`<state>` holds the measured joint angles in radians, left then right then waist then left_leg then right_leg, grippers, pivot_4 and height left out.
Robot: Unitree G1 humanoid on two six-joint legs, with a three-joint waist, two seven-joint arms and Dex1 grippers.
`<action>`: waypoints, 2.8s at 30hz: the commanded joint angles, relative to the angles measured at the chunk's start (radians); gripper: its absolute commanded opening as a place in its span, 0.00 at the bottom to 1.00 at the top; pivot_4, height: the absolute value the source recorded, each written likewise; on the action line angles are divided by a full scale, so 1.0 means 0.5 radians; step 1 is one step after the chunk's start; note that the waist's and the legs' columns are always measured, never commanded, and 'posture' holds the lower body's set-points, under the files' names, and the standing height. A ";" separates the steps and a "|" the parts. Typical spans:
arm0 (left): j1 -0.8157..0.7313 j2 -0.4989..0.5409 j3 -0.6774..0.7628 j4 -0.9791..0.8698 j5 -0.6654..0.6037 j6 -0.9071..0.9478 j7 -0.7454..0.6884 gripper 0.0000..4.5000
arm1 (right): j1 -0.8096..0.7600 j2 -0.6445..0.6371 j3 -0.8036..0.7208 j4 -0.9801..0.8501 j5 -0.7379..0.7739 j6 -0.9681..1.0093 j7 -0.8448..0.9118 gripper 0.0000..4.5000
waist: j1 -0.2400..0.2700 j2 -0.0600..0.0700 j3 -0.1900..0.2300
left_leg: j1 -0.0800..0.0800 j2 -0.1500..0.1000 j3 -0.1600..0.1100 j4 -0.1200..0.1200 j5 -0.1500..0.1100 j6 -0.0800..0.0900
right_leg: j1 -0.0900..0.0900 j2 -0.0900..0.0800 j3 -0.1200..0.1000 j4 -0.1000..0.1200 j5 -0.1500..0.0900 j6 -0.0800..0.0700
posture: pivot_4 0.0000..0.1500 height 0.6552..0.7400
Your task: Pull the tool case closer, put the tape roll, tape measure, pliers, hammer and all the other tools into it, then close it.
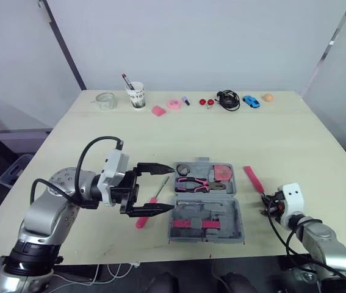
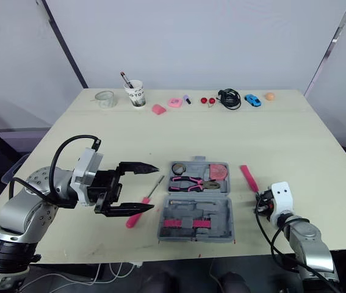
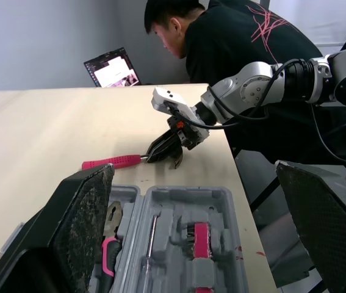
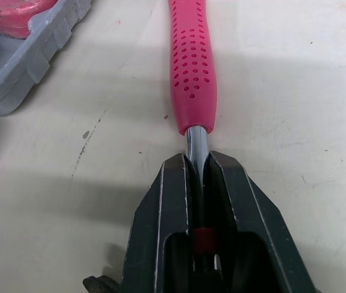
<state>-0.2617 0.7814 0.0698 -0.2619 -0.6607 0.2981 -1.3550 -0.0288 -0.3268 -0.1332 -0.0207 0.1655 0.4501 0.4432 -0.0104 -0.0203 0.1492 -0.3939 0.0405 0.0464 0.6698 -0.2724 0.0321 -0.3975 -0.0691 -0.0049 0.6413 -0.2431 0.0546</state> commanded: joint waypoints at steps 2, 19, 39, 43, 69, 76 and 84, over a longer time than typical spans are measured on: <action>-0.002 0.016 0.036 -0.014 -0.003 -0.024 -0.018 1.00 | 0.045 -0.060 0.014 -0.018 -0.056 -0.067 -0.033 0.02 | 0.000 0.000 0.000 | 0.000 0.000 0.000 0.000 0.000 0.000 | 0.000 0.000 0.000 0.000 0.000 0.000 | 1.00 1.00; -0.009 0.127 0.139 0.349 0.004 -0.143 -0.361 1.00 | -0.013 -0.723 0.098 -0.907 0.460 0.339 0.668 0.02 | -0.006 0.004 0.002 | 0.001 0.002 0.000 -0.001 0.000 0.000 | -0.001 0.003 0.000 0.001 0.000 0.000 | 1.00 1.00; 0.055 0.410 0.015 0.523 -0.045 -0.424 -0.519 1.00 | -0.949 -0.899 1.309 -0.783 -0.123 0.439 1.101 0.02 | 0.005 -0.001 0.003 | -0.004 0.001 0.000 0.001 0.000 0.000 | -0.004 0.000 -0.003 -0.001 -0.004 -0.007 | 1.00 1.00; 0.080 0.447 -0.011 0.549 -0.009 -0.505 -0.519 1.00 | -1.000 -0.846 1.399 -0.722 -0.233 0.414 1.102 0.02 | 0.007 -0.001 0.003 | -0.005 0.001 0.000 0.001 0.000 0.000 | -0.004 -0.001 -0.004 -0.001 -0.004 -0.007 | 1.00 1.00; 0.122 0.432 -0.034 0.598 0.013 -0.592 -0.519 1.00 | -0.994 -0.594 1.503 -0.470 -0.541 0.218 1.153 0.02 | -0.004 -0.002 0.002 | -0.005 0.002 0.003 0.001 0.000 0.000 | -0.005 0.001 -0.005 0.001 0.000 -0.001 | 1.00 1.00; 0.118 0.409 -0.030 0.590 0.016 -0.578 -0.519 1.00 | -0.990 -0.601 1.476 -0.454 -0.588 0.187 1.173 0.48 | -0.002 -0.002 0.002 | -0.005 0.002 0.004 0.001 0.000 0.000 | -0.005 0.001 -0.005 0.001 0.000 -0.001 | 1.00 1.00; 0.118 0.384 -0.024 0.595 0.021 -0.573 -0.519 1.00 | -0.911 -0.551 1.237 -0.518 -0.376 0.214 1.172 0.48 | 0.001 -0.002 0.002 | -0.005 0.002 0.004 0.001 0.000 0.000 | -0.005 0.001 -0.005 0.001 0.000 -0.001 | 1.00 1.00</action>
<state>-0.2000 0.9752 0.0312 0.0512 -0.6499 0.0160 -1.5586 -0.4929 -0.6203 0.5594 -0.2357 -0.0774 0.5656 1.0388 -0.0100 -0.0212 0.1502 -0.3965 0.0414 0.0482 0.6703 -0.2725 0.0322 -0.3999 -0.0688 -0.0074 0.6420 -0.2432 0.0542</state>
